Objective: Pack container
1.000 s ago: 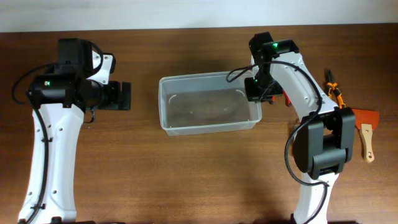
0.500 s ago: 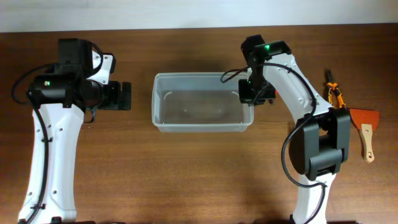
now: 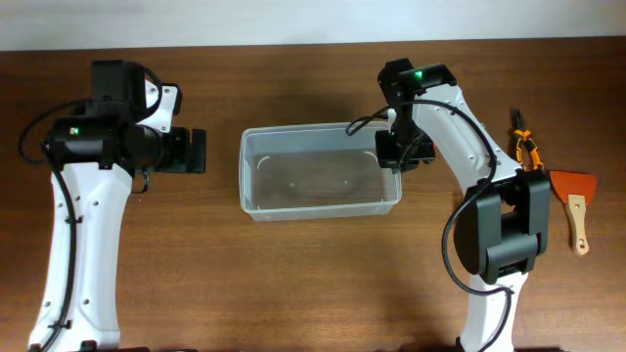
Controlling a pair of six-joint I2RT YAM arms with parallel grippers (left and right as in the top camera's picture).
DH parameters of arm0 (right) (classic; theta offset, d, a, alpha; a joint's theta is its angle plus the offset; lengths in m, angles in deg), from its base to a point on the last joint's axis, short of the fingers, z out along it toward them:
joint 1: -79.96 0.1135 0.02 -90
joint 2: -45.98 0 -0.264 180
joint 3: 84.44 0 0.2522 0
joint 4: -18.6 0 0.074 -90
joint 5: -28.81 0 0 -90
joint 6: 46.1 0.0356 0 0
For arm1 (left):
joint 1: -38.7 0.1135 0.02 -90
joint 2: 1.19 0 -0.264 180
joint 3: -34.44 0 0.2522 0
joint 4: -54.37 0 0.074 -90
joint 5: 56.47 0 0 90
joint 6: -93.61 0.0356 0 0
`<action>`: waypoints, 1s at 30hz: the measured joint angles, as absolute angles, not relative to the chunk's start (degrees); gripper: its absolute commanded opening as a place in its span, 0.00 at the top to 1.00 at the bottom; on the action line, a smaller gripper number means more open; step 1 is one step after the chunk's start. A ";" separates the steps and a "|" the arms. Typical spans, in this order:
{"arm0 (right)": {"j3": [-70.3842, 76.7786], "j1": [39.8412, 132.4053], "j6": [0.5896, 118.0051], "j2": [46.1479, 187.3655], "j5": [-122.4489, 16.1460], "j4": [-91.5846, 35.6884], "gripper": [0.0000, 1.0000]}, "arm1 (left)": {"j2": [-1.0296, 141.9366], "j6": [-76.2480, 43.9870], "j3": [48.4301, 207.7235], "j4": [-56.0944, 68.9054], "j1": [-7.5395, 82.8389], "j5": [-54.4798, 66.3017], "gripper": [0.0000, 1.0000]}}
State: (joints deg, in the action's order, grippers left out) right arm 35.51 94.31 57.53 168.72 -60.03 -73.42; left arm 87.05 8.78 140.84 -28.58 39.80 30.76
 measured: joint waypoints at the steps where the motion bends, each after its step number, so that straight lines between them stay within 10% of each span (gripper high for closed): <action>1: 35.51 94.31 57.66 168.72 -60.03 -73.40 0.96 | 87.05 8.75 140.84 -28.60 39.80 30.78 0.01; 30: 35.51 93.13 59.54 168.72 -59.74 -74.86 0.96 | 87.05 8.78 140.84 -28.62 39.80 30.78 0.01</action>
